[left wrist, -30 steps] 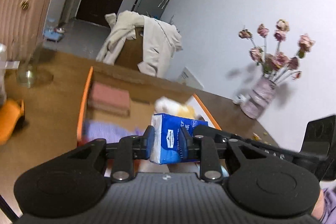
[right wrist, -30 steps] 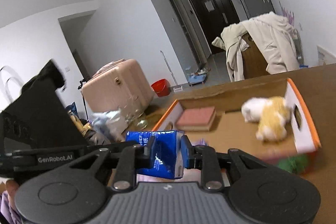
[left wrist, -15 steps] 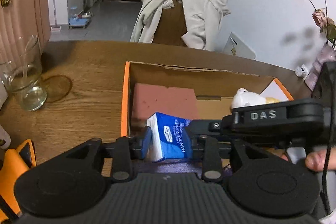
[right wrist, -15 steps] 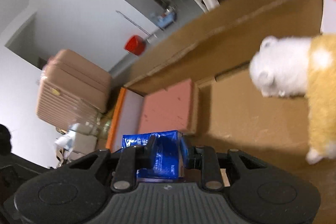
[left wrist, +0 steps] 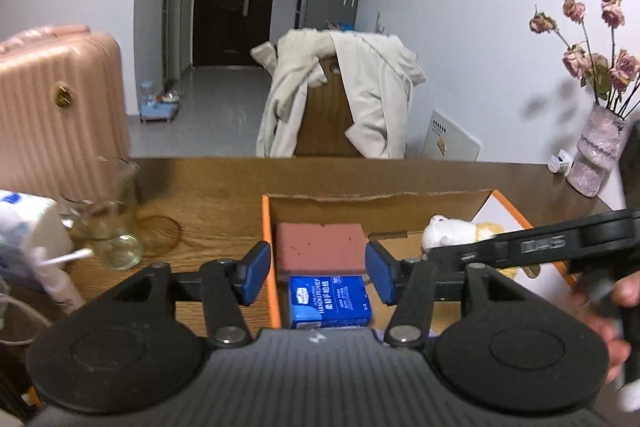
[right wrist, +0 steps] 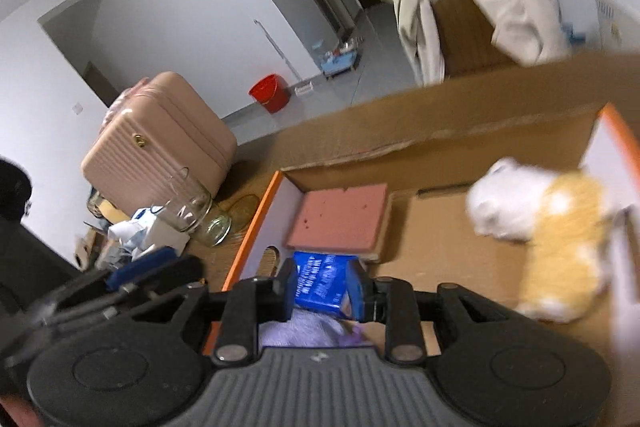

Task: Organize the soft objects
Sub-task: 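Open both grippers and release the tissue pack in the box, then withdraw both grippers and reach toward the lilac fluffy headband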

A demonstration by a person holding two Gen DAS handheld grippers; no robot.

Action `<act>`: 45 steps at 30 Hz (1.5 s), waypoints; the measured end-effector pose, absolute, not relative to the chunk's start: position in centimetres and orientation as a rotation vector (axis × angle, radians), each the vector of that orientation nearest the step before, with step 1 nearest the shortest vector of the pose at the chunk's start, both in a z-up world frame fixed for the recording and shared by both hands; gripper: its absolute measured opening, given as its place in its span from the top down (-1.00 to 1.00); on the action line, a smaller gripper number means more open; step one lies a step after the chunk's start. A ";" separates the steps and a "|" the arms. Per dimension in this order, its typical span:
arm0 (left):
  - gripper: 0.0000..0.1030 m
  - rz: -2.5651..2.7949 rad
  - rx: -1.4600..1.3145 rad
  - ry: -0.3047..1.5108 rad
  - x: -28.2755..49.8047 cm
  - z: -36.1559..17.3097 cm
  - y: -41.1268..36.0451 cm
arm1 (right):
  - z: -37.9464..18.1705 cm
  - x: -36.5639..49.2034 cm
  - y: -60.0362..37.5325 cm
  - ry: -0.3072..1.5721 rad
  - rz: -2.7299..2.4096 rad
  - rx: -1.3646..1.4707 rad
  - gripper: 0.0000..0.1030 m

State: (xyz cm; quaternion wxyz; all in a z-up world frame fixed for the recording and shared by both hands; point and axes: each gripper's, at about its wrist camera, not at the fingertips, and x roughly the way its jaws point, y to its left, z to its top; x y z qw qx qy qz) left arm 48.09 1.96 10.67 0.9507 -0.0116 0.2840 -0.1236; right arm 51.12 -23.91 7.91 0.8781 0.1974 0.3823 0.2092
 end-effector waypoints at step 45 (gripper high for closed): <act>-1.00 -0.085 -0.090 0.207 9.3 7.9 3.3 | 7.4 8.2 -23.6 0.207 0.263 -0.067 -1.00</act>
